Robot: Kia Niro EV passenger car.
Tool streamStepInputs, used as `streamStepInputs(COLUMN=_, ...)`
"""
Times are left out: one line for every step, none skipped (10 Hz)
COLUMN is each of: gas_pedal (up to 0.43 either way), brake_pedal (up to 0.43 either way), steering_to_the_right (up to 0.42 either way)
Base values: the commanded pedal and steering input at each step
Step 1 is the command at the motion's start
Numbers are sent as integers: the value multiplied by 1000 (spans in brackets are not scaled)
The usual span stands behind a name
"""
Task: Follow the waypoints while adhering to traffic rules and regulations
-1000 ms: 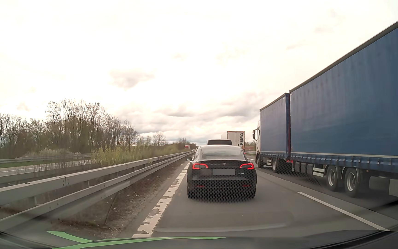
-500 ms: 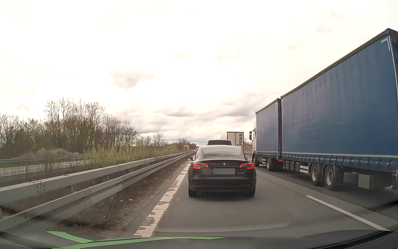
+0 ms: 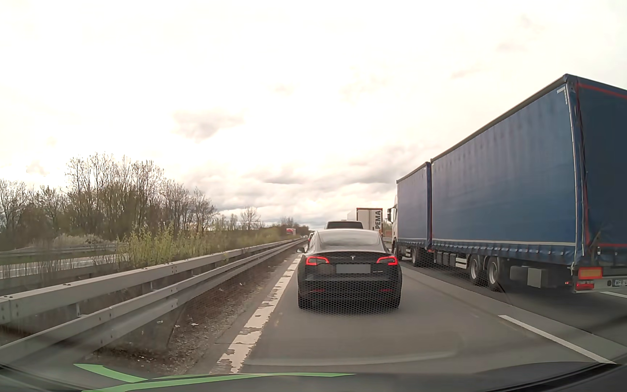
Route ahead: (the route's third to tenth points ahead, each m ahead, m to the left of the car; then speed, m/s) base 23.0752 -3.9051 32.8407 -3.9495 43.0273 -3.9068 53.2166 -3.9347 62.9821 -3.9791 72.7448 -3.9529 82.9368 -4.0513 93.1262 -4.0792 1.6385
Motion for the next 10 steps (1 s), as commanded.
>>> streamStepInputs(gas_pedal=0, brake_pedal=0, steering_to_the_right=-2)
streamStepInputs(gas_pedal=0, brake_pedal=0, steering_to_the_right=-3)
streamStepInputs(gas_pedal=8, brake_pedal=0, steering_to_the_right=-2)
streamStepInputs(gas_pedal=20, brake_pedal=0, steering_to_the_right=-3)
streamStepInputs(gas_pedal=20, brake_pedal=0, steering_to_the_right=-2)
streamStepInputs(gas_pedal=28, brake_pedal=0, steering_to_the_right=-2)
streamStepInputs(gas_pedal=39, brake_pedal=0, steering_to_the_right=-2)
streamStepInputs(gas_pedal=39, brake_pedal=0, steering_to_the_right=-3)
streamStepInputs(gas_pedal=39, brake_pedal=0, steering_to_the_right=-2)
streamStepInputs(gas_pedal=39, brake_pedal=0, steering_to_the_right=-1)
